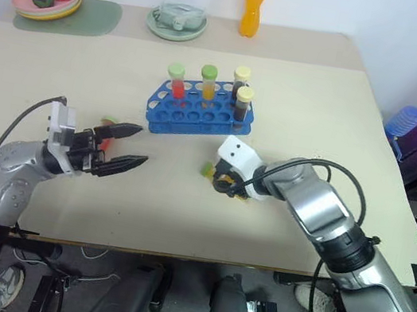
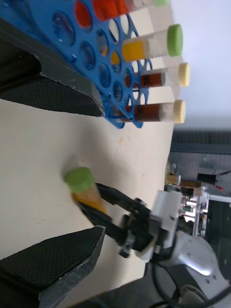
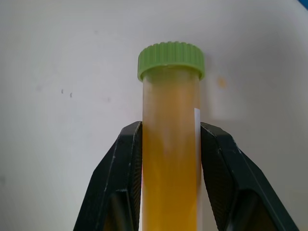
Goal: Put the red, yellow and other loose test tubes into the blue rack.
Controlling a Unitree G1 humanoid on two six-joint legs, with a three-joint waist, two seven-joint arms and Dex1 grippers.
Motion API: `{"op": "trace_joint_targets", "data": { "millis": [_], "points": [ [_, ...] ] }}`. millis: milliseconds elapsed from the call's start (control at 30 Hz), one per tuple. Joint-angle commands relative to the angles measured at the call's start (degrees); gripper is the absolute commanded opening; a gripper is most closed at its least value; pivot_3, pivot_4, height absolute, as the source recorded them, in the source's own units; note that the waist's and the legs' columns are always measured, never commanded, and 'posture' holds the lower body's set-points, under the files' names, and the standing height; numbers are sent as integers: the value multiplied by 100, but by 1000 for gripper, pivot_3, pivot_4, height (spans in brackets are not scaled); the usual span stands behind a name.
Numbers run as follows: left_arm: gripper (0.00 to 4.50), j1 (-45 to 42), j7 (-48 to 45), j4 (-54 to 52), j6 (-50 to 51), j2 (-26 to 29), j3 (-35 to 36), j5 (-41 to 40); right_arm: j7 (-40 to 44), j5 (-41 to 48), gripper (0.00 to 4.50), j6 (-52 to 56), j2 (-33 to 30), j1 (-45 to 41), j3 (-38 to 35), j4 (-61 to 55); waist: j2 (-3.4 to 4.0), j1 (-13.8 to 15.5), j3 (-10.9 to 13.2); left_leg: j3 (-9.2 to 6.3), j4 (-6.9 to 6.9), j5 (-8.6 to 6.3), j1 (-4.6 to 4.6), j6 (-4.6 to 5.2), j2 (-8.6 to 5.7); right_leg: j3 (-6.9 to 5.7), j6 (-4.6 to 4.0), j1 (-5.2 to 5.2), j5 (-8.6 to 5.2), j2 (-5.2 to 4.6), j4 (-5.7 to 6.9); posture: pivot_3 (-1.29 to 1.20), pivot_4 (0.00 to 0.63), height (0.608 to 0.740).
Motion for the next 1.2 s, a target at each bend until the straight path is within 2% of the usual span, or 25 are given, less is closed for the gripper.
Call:
{"op": "trace_joint_targets", "data": {
  "millis": [33,167,267,300,467,600,733,833,900,1033,1200],
  "points": [
    [3728,-123,-75,-39,-28,66,76,-62,-35,-16,1749,-76,45,4,-234,-199,0,3,0,0,0,0,0,0,0,0,0,0,0,0,0,0,150,740],
    [3728,-131,-57,-81,33,45,71,-79,-37,65,1749,23,55,35,-364,-325,0,-1,0,0,0,0,0,0,0,0,0,0,0,0,0,0,150,740],
    [3728,-124,-94,-4,-28,67,120,-45,-28,44,940,72,37,46,-345,-370,0,-2,0,0,1,0,0,0,0,0,0,0,0,0,0,0,150,740],
    [3728,-129,-84,13,-32,63,144,-53,-37,32,815,66,48,47,-349,-370,0,-2,0,0,1,0,0,0,0,0,0,0,0,0,0,0,150,740],
    [3728,-137,-62,111,-112,35,188,-38,-51,0,808,-79,40,35,-454,-376,0,-2,0,0,1,0,0,0,0,0,0,0,0,0,0,0,150,740],
    [3728,-226,82,283,-136,-39,350,-129,-9,316,808,-257,231,79,-970,-507,0,-1,0,0,1,0,0,0,0,0,0,1,0,0,0,0,150,740],
    [3728,-362,223,587,-253,-121,499,-64,-203,872,808,-559,949,29,-1945,-338,-1,-10,0,-1,0,0,0,0,0,0,1,0,0,2,3,0,150,740],
    [3728,-293,187,542,-247,-63,532,-71,-325,867,808,-659,1128,-15,-2133,-81,-1,-3,0,-1,2,1,0,-1,-1,0,2,1,1,2,3,0,150,740],
    [3728,-210,158,501,-252,-24,555,-65,-177,757,808,-601,909,-26,-1926,66,0,1,0,0,2,1,0,-1,-2,0,3,1,2,0,2,0,150,740],
    [3728,-95,130,444,-304,-54,507,-12,359,-276,808,-1085,-411,321,-684,254,0,34,0,0,3,0,-1,-1,-5,-1,3,1,2,-2,-1,0,150,740],
    [3728,-103,104,410,-298,-60,449,-13,908,-462,808,-918,-1170,452,-293,34,1,-8,0,2,2,0,1,0,-1,0,3,3,2,-2,1,0,150,740]
  ]
}}
